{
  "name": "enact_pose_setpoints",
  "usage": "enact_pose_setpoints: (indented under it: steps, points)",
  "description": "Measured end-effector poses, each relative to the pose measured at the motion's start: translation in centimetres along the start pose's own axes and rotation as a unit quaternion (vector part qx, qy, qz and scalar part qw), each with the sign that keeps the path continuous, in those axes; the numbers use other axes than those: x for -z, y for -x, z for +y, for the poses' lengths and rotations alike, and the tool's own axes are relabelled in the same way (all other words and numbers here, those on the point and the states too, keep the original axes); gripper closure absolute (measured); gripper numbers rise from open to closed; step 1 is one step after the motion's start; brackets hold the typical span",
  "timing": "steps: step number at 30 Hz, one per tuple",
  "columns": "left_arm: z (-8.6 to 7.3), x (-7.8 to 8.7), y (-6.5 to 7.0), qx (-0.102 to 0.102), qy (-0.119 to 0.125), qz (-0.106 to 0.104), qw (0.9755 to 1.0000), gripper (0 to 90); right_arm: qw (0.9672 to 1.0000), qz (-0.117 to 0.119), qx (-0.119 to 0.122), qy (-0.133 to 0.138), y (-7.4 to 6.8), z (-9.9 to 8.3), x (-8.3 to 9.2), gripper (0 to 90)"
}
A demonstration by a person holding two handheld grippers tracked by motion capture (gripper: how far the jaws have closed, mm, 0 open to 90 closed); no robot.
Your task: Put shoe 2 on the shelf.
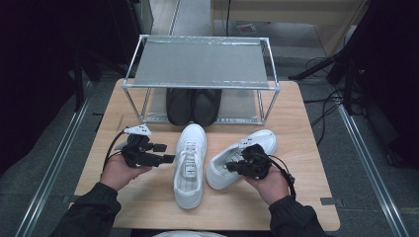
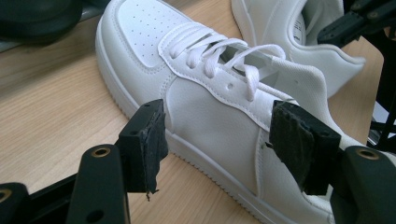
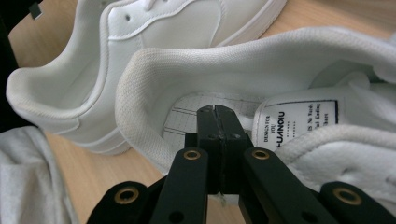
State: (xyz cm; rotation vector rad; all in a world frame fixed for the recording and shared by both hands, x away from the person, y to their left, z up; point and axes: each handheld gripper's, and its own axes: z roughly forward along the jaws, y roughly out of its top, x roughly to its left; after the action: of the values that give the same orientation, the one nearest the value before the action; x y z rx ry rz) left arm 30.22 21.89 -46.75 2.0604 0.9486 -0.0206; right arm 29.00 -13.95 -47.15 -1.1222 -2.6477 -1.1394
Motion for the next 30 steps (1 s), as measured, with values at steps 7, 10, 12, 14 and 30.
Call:
enact_pose_setpoints:
  steps: [7,10,12,14,30]
  points:
    - [0.7,-0.6,0.0,-0.004,-0.001,-0.006,1.0000,36.5,1.0000,0.002,-0.001,-0.006,-0.4,-0.9,0.6,90.0]
    - [1.0,-0.9,0.0,-0.006,-0.001,-0.008,0.9999,36.5,0.9999,0.002,-0.005,-0.009,-0.6,-1.4,1.0,90.0]
    - [1.2,-1.0,0.0,-0.008,-0.001,-0.010,0.9999,36.6,0.9999,-0.001,-0.004,-0.010,-0.7,-1.8,1.3,90.0]
    - [1.4,-1.2,0.0,-0.009,-0.002,-0.012,0.9999,36.6,0.9999,-0.004,-0.004,-0.013,-0.9,-2.1,1.6,90.0]
    - [1.9,-1.7,0.1,-0.016,-0.006,-0.016,0.9997,36.6,0.9979,-0.058,-0.018,-0.020,0.5,-3.6,3.8,90.0]
